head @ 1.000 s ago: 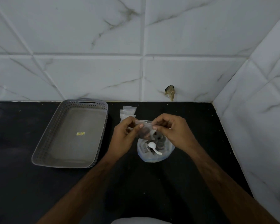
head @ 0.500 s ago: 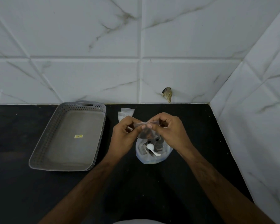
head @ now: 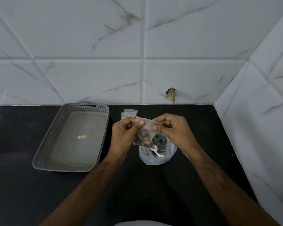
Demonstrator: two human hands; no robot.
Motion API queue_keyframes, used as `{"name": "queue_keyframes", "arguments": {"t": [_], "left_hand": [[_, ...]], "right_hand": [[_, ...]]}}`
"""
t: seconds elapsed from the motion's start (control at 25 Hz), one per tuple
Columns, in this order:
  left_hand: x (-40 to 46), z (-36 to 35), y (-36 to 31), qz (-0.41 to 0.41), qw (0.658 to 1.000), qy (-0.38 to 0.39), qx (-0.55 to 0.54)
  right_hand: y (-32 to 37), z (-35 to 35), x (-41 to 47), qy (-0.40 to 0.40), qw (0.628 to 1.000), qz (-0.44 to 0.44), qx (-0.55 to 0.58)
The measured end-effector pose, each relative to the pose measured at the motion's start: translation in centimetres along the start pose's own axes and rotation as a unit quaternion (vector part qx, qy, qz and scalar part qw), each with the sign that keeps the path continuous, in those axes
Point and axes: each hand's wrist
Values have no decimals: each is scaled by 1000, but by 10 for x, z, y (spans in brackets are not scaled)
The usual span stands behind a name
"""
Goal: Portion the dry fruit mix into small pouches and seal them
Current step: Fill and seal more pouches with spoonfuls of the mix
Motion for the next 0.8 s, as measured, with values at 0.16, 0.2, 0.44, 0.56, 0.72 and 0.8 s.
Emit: {"name": "queue_keyframes", "arguments": {"t": [0.16,0.2,0.44,0.56,0.72,0.8], "left_hand": [[-5,-1,-6,-21,999,-32,31],[-5,-1,-5,-43,996,-42,66],[-8,-1,-7,-105,978,-66,165],[-10,-2,-7,-103,976,-76,176],[-9,-1,-5,-121,967,-92,204],[-8,-1,-4,-136,962,-91,218]], "right_hand": [[3,0,0,-22,999,16,-27],[4,-1,-1,-24,999,23,-36],[7,-6,-4,-35,990,69,-120],[6,-9,-4,-47,985,82,-145],[6,-11,-3,-49,985,77,-144],[6,-12,-3,-54,986,70,-139]]}}
Point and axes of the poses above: each hand's wrist, its own x-axis towards the middle knuckle, its own z-axis out of the back of the hand, y = z × x, and after that the axes turned 5 degrees about x, right-handed
